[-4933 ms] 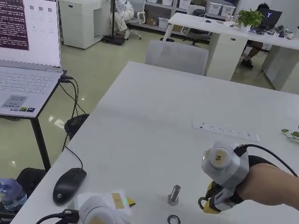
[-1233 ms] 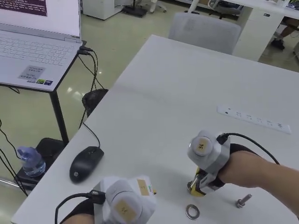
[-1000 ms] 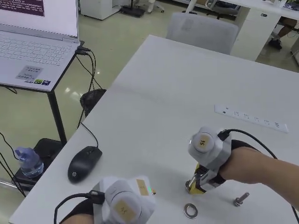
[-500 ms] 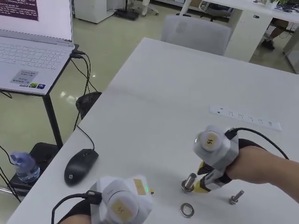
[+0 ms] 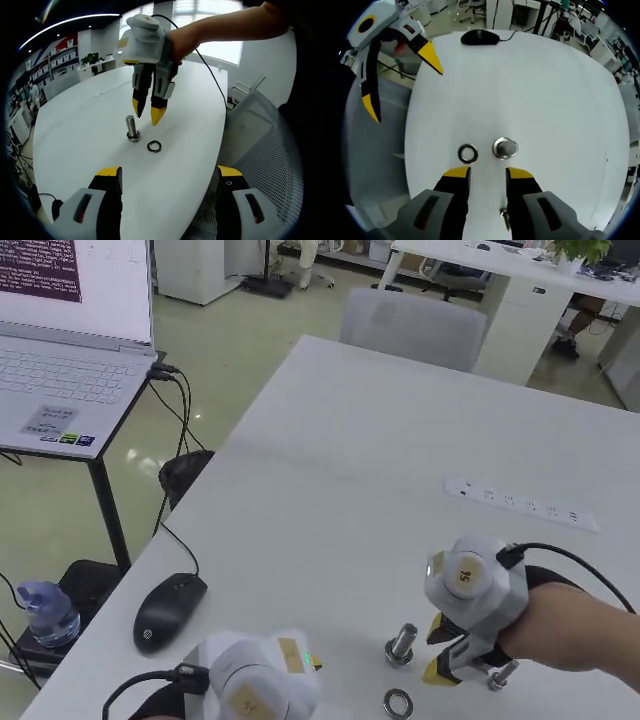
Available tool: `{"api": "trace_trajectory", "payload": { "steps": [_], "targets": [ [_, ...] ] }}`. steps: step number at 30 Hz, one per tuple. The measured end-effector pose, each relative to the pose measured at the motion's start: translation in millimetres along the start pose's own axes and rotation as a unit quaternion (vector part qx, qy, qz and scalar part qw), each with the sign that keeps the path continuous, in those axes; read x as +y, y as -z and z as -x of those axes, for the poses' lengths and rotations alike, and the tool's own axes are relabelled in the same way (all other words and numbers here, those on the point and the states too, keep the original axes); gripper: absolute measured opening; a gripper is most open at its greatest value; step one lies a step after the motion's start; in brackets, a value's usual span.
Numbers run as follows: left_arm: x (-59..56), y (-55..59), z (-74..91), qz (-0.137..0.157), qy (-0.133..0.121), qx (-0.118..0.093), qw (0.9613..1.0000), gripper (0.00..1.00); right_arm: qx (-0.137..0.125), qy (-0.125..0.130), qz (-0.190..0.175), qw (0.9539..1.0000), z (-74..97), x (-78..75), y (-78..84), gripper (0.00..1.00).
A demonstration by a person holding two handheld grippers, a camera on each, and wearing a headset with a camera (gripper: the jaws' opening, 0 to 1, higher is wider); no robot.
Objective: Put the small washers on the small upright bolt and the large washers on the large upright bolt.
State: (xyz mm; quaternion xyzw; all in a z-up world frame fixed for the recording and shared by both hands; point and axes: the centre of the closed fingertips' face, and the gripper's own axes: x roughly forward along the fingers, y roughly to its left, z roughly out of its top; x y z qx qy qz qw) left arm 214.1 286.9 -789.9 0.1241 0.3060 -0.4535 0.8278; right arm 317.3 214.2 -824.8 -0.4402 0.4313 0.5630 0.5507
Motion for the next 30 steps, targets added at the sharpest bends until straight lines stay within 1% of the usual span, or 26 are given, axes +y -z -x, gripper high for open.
{"api": "trace_trajectory", "payload": {
  "steps": [7,9,16,20,24,29,30],
  "targets": [
    [2.9,-2.6,-1.6,-0.001,-0.001,-0.002,1.0000,0.75,-0.005,-0.001,0.007,1.0000,2.4,8.1,-1.8,0.30],
    [2.9,-3.1,-1.5,-0.001,-0.001,-0.002,1.0000,0.75,-0.007,-0.003,0.008,0.9999,1.0,10.2,-1.9,0.30],
    [3.7,-3.0,-3.1,-0.001,-0.001,-0.003,1.0000,0.75,-0.013,-0.009,0.018,0.9997,-2.5,25.4,-3.5,0.31],
    [4.1,-1.9,-3.3,-0.002,-0.001,-0.002,1.0000,0.75,-0.017,-0.008,0.022,0.9996,-4.1,29.3,-5.6,0.32],
    [3.9,-2.1,-2.8,-0.001,-0.001,-0.004,1.0000,0.75,-0.021,-0.007,0.024,0.9995,-12.6,31.3,-6.8,0.32],
    [3.1,-0.7,-2.7,-0.001,0.000,-0.004,1.0000,0.76,-0.017,-0.011,0.025,0.9995,-25.3,35.0,-7.1,0.32],
    [3.2,-1.2,-2.6,0.000,0.000,-0.007,1.0000,0.76,-0.017,-0.010,0.026,0.9995,-27.2,34.6,-7.0,0.32]
  ]
}}
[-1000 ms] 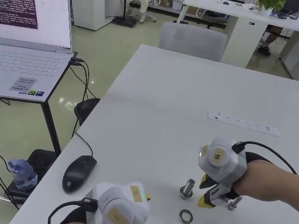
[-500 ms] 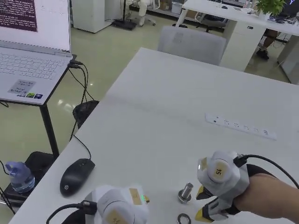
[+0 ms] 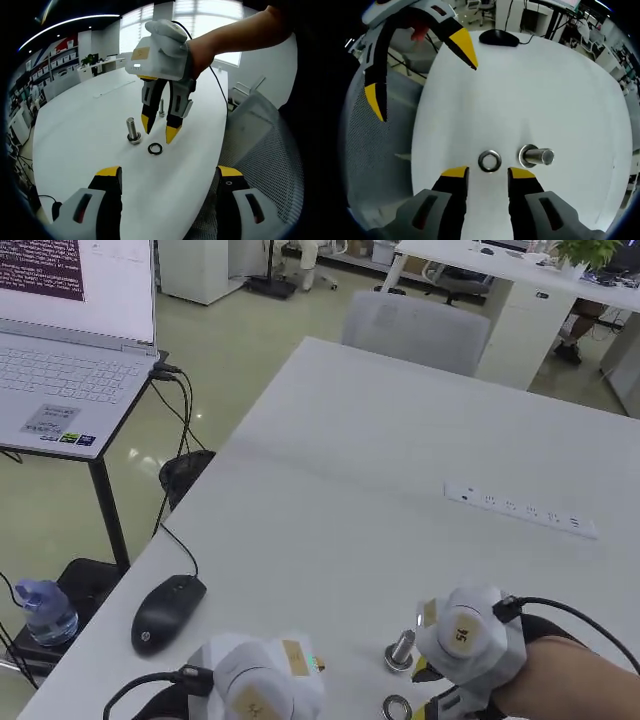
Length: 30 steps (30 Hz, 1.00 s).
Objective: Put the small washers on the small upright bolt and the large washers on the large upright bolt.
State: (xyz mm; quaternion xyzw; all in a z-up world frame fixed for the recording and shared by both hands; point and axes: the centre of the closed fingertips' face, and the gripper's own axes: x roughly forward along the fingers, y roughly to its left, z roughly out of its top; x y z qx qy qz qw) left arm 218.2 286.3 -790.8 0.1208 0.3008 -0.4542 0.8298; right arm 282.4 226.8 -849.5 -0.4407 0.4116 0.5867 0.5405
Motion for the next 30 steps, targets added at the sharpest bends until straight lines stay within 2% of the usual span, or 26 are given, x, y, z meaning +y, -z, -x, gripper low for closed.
{"api": "trace_trajectory", "payload": {
  "steps": [3,16,20,23,30],
  "targets": [
    [0.4,0.4,0.0,0.002,0.001,-0.001,1.0000,0.76,0.005,0.008,0.003,1.0000,-5.7,-3.1,-0.4,0.33],
    [-0.4,3.6,1.5,0.003,0.002,0.003,1.0000,0.75,0.017,0.006,0.011,0.9998,-24.7,-2.4,-0.9,0.32],
    [-0.9,4.2,2.4,0.004,0.002,0.002,1.0000,0.75,0.020,0.007,0.013,0.9997,-26.9,-0.9,-0.1,0.32],
    [-0.9,5.0,3.0,0.005,0.001,0.002,1.0000,0.75,0.017,0.017,0.014,0.9996,-28.0,-4.1,-0.3,0.34],
    [-1.2,7.1,4.2,0.006,-0.001,0.003,1.0000,0.74,0.017,0.011,0.008,0.9998,-30.0,-1.6,1.2,0.33]
  ]
}}
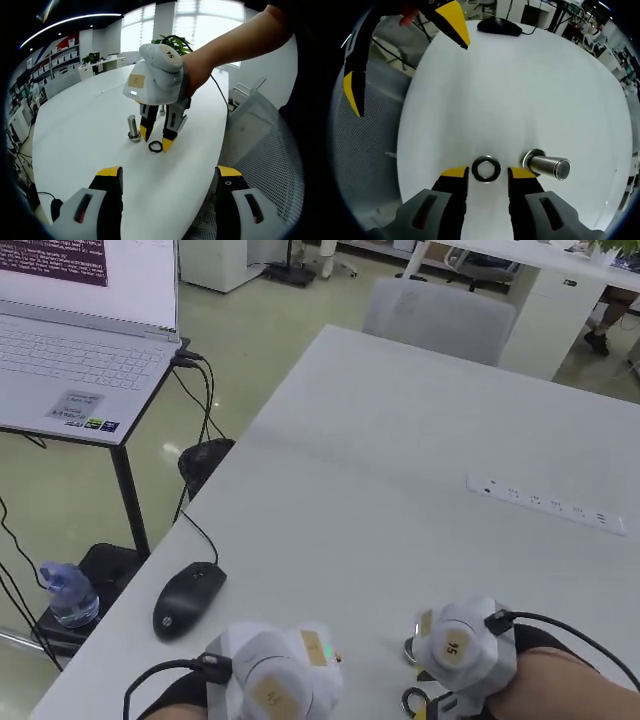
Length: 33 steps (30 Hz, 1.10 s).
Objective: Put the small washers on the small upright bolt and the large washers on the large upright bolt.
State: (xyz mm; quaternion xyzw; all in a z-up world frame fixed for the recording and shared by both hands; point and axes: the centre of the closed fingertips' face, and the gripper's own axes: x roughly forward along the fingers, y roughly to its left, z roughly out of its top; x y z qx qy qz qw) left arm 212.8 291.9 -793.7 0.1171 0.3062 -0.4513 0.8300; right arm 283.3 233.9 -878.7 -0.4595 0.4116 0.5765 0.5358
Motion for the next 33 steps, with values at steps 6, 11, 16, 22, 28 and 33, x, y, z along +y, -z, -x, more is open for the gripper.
{"api": "trace_trajectory", "payload": {
  "steps": [6,11,16,22,28,33],
  "targets": [
    [-1.8,0.1,-0.1,0.000,0.001,0.000,1.0000,0.74,0.006,-0.003,-0.003,1.0000,-0.1,4.1,0.1,0.29],
    [-2.7,-1.2,1.4,-0.002,0.000,0.000,1.0000,0.73,0.015,-0.004,0.007,0.9999,-1.0,8.0,-0.4,0.25],
    [-2.7,-1.1,4.3,-0.004,-0.002,0.001,1.0000,0.72,0.013,-0.005,-0.008,0.9999,-0.3,6.8,-1.2,0.25],
    [-5.0,-2.2,7.7,-0.007,-0.002,0.005,1.0000,0.72,0.018,-0.001,-0.019,0.9997,-0.8,6.1,-1.8,0.24],
    [-4.6,-6.3,10.9,-0.007,-0.003,0.006,0.9999,0.71,0.019,0.002,-0.031,0.9993,-0.6,3.9,-1.2,0.23],
    [-3.6,-11.6,12.7,-0.001,-0.006,0.002,1.0000,0.71,0.010,0.000,-0.052,0.9986,0.0,1.0,-1.1,0.22]
  ]
}}
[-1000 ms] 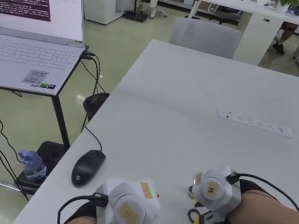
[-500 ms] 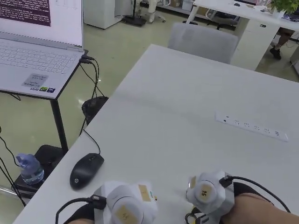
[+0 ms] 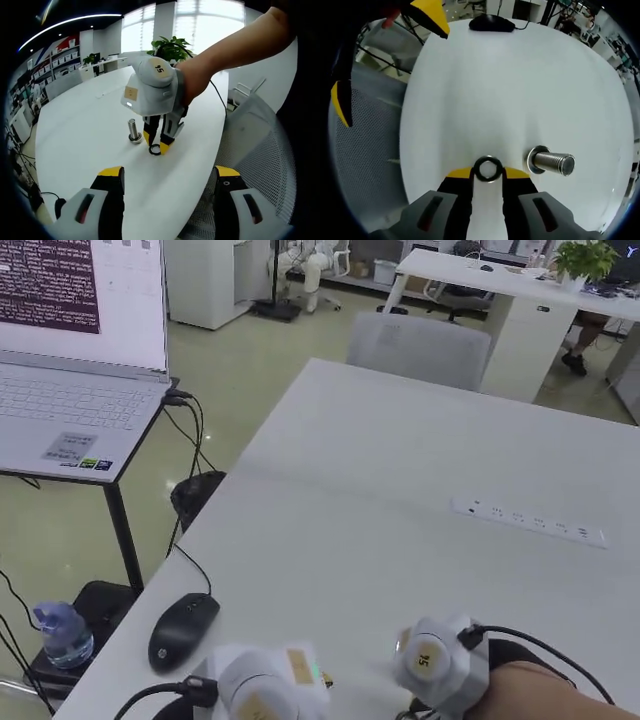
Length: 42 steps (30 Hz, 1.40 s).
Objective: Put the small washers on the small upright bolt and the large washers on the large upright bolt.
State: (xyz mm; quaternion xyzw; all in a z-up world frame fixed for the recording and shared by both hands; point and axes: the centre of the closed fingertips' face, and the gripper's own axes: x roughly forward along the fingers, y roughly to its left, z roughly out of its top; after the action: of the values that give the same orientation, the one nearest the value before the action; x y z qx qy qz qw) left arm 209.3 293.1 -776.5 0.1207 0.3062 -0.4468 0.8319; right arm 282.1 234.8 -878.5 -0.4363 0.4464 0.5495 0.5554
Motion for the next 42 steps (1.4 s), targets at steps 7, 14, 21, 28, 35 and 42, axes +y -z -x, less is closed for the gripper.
{"api": "trace_trajectory", "payload": {
  "steps": [7,14,21,28,35,42],
  "targets": [
    [0.8,-2.2,1.9,0.001,-0.003,0.000,1.0000,0.71,-0.004,-0.001,-0.005,1.0000,0.8,0.6,-1.0,0.22],
    [0.8,-4.0,2.4,0.004,-0.007,-0.001,1.0000,0.71,-0.004,0.000,-0.012,0.9999,2.9,-1.9,3.8,0.22],
    [2.7,-5.9,3.4,0.007,-0.011,-0.003,0.9999,0.71,-0.007,-0.005,-0.014,0.9999,12.7,0.7,7.0,0.22],
    [5.3,-5.0,3.0,0.008,-0.013,0.000,0.9999,0.71,-0.015,0.002,-0.019,0.9997,30.4,-3.9,5.0,0.22],
    [9.1,-6.8,8.3,0.010,-0.017,-0.002,0.9998,0.72,-0.016,0.007,-0.024,0.9995,53.7,-13.1,4.2,0.22],
    [8.4,-4.2,8.0,0.008,-0.013,0.002,0.9999,0.74,-0.020,0.011,-0.037,0.9990,71.9,-22.9,4.8,0.22]
  ]
}}
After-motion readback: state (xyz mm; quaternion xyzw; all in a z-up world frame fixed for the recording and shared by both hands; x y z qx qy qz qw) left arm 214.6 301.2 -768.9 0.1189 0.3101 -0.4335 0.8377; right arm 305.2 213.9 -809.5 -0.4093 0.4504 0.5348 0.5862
